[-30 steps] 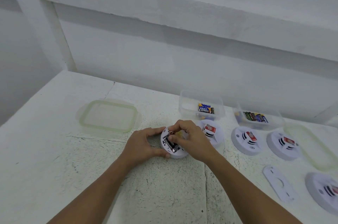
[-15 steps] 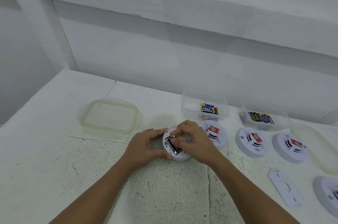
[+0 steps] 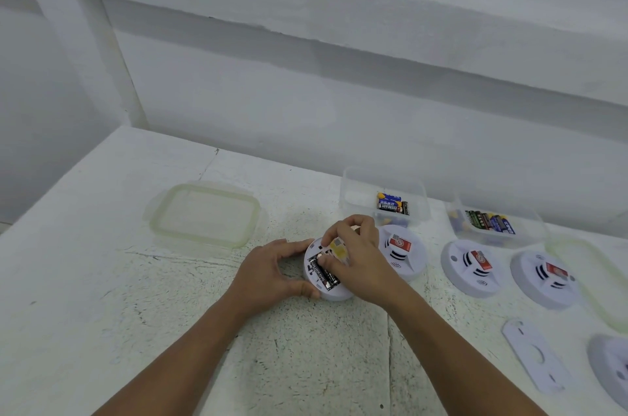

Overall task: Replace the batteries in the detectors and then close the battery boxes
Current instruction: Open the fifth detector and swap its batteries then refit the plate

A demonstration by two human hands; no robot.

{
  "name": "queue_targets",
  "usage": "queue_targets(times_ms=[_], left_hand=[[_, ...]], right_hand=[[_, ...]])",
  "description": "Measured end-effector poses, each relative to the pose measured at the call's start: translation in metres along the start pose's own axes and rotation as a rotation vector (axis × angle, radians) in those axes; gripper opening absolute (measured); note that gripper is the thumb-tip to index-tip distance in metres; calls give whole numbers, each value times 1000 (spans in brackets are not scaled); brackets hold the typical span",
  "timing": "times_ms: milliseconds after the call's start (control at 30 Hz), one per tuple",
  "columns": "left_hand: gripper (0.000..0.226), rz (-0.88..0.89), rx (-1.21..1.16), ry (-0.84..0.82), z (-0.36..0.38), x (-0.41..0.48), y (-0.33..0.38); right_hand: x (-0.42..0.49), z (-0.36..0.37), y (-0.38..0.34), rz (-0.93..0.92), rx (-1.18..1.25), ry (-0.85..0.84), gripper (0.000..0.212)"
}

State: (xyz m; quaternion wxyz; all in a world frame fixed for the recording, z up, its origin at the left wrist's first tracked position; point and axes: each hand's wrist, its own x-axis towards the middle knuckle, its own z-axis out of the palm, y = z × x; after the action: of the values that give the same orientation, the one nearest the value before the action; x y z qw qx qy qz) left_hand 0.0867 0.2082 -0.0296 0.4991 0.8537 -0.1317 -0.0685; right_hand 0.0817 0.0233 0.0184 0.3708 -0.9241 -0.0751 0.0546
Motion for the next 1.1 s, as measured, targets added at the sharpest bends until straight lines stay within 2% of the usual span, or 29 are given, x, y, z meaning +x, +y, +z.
queue_targets(times_ms=[233, 633, 900, 1100], left_hand=[[83, -14, -3, -7, 1, 1, -2], [83, -30, -6, -19, 0, 0, 0], [83, -20, -1, -15, 1, 1, -1], [79, 9, -12, 4, 0, -3, 7]], right_hand=[[1, 3, 1, 31, -41, -4, 41], [12, 7, -3, 88, -70, -42, 30], [11, 10, -4, 96, -59, 9, 31], [-5, 10, -6, 72, -72, 119, 37]])
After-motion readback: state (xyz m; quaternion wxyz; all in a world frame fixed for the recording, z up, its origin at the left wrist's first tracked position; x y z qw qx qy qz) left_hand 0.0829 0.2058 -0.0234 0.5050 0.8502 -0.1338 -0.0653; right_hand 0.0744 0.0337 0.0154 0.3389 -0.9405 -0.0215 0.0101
